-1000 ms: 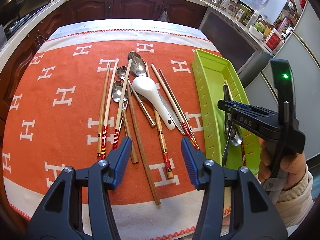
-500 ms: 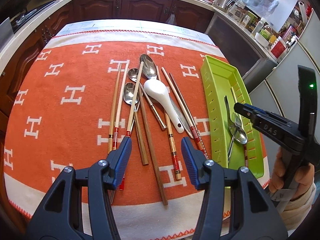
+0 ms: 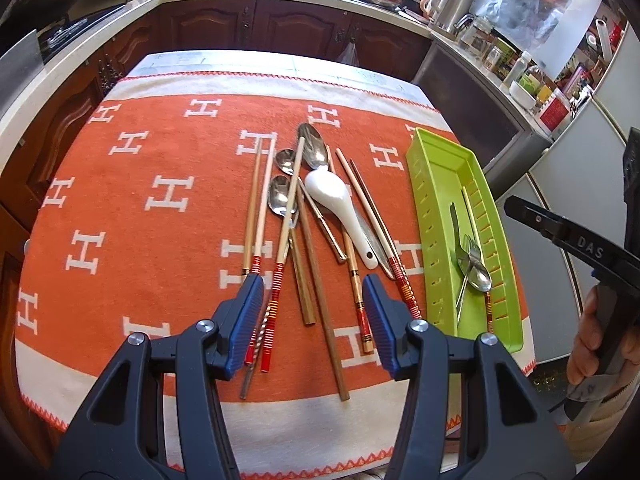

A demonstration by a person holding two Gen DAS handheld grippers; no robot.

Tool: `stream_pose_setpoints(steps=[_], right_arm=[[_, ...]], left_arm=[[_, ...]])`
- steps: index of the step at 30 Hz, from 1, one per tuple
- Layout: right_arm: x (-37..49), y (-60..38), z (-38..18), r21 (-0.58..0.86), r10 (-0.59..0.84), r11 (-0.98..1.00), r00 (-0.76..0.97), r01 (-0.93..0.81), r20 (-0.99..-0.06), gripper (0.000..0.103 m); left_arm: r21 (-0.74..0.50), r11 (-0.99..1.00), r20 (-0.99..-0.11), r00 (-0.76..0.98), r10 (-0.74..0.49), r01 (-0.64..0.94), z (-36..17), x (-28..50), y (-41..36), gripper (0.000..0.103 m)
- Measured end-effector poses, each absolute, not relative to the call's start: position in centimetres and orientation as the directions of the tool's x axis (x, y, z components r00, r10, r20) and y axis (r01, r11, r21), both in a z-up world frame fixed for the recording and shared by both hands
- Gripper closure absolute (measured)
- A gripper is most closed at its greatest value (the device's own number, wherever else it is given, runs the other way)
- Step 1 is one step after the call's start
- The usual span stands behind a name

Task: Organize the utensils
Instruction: 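Grasp a plain wooden chopstick with the left tool while the right tool grasps another chopstick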

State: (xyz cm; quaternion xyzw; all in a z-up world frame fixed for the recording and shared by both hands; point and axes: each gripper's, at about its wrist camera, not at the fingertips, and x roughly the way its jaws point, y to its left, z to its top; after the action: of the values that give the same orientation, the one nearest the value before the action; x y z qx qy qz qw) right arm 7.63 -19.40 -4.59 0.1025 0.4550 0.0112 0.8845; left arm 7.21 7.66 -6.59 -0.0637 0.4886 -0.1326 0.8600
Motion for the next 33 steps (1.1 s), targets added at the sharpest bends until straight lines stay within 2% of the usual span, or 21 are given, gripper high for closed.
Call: stream_pose_setpoints(steps=[13, 33], right_arm=[[6.9, -13.4, -3.0, 0.182, 0.180, 0.982, 0.568, -0.054, -0.803, 0.076], [12.0, -5.8, -10.0, 0.246, 0.300, 0.953, 0.432, -0.178, -0.850, 0.076]], left_arm=[[-0.239, 0.966, -0.808, 0.533, -0.252, 0.094, -5.8, 7.3, 12.3, 0.055], [-0.170, 0.980, -0.882, 0.428, -0.197, 0.100, -13.8, 14.9, 11.2, 0.055]])
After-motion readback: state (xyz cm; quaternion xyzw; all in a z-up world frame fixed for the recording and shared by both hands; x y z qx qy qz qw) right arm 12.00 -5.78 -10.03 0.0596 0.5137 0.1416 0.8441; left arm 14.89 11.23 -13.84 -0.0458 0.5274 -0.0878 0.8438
